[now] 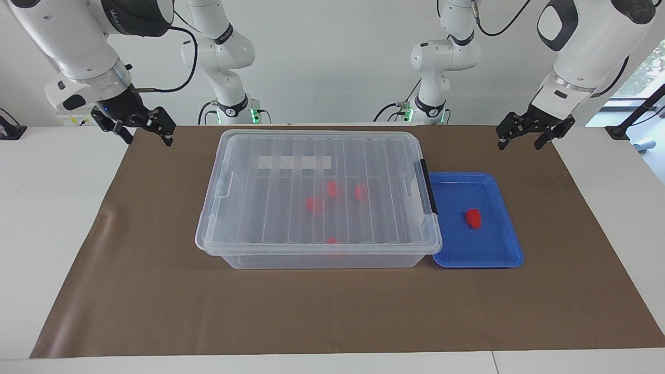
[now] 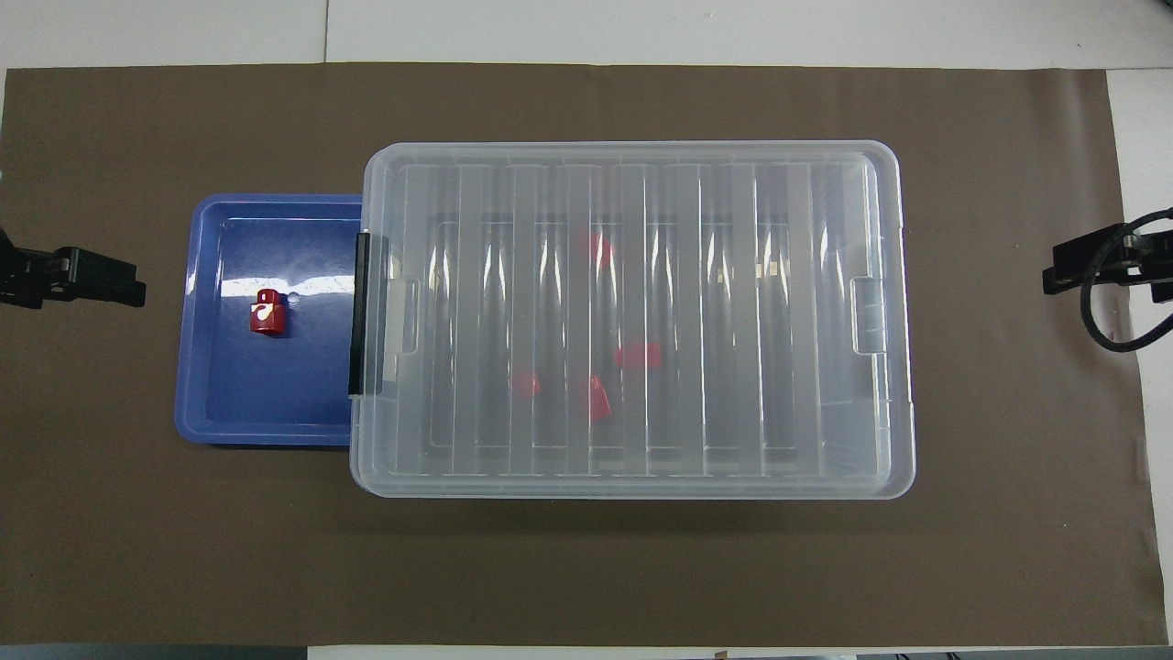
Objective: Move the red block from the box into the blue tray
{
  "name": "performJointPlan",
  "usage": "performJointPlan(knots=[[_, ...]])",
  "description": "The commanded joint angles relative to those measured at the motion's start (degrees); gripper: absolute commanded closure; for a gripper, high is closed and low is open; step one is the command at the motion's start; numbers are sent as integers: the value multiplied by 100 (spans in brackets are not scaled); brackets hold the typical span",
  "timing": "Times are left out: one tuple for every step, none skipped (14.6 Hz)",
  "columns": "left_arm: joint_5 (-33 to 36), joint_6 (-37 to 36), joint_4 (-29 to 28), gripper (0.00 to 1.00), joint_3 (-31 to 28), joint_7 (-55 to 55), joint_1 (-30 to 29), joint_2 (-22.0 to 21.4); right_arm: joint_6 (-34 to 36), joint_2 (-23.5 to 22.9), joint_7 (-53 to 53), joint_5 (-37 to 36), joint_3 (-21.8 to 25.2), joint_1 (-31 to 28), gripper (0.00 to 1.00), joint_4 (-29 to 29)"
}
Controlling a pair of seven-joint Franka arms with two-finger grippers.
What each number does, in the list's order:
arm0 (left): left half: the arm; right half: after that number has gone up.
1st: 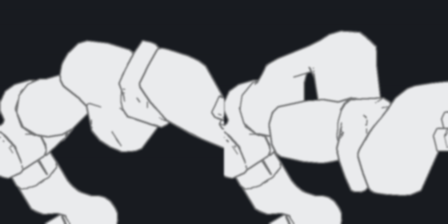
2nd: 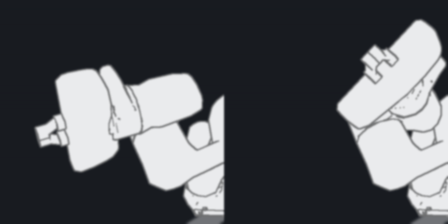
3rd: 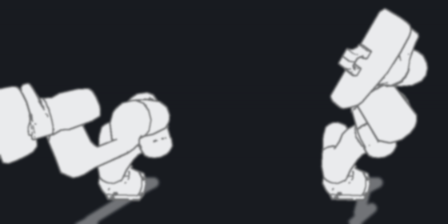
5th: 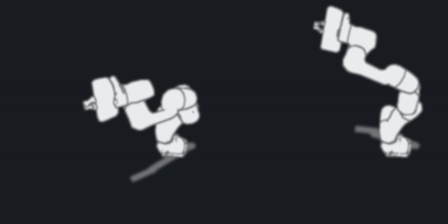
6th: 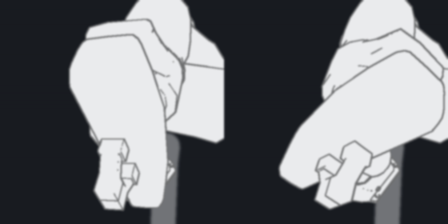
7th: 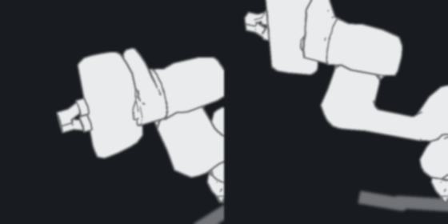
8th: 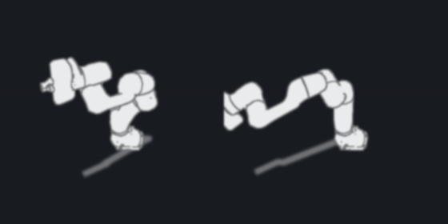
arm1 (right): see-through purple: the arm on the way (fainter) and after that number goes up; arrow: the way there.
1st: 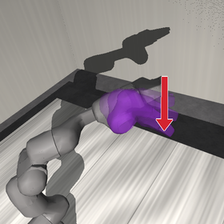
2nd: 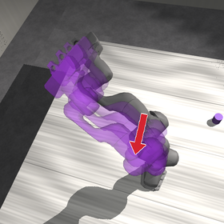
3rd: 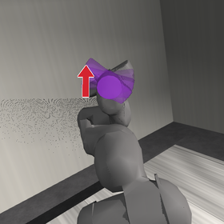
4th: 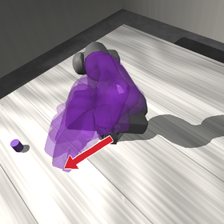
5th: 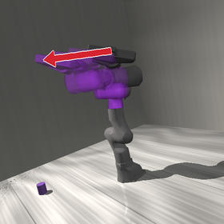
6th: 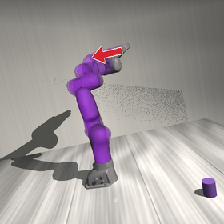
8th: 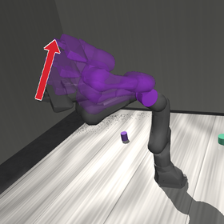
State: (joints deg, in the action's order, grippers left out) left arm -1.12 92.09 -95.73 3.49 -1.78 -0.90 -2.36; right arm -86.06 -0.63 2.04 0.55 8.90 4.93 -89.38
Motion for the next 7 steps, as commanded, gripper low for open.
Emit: performJointPlan(knots=[[-2, 37, -148, 0, -15, -68, 46, -133, -34, -43, -143, -2, -20, -27, 0, 70], [7, 37, -148, 0, -15, -59, 46, -133, -34, -43, -143, -2, -20, -27, 0, 70], [7, 29, -148, 0, -15, -59, 46, -133, -42, -43, -143, -2, -20, -27, 0, 70], [7, 55, -148, 0, -15, -68, 46, -133, -34, -43, -143, -2, -20, -27, 0, 70], [7, 38, -148, 0, -15, -68, 46, -133, -34, -43, -143, -2, -20, -27, 0, 70], [15, 37, -148, 0, -15, -68, 46, -133, -42, -43, -143, -2, -20, -27, 0, 70], [16, 46, -148, 0, -15, -68, 46, -133, -34, -43, -143, -2, -20, -27, 0, 70]])
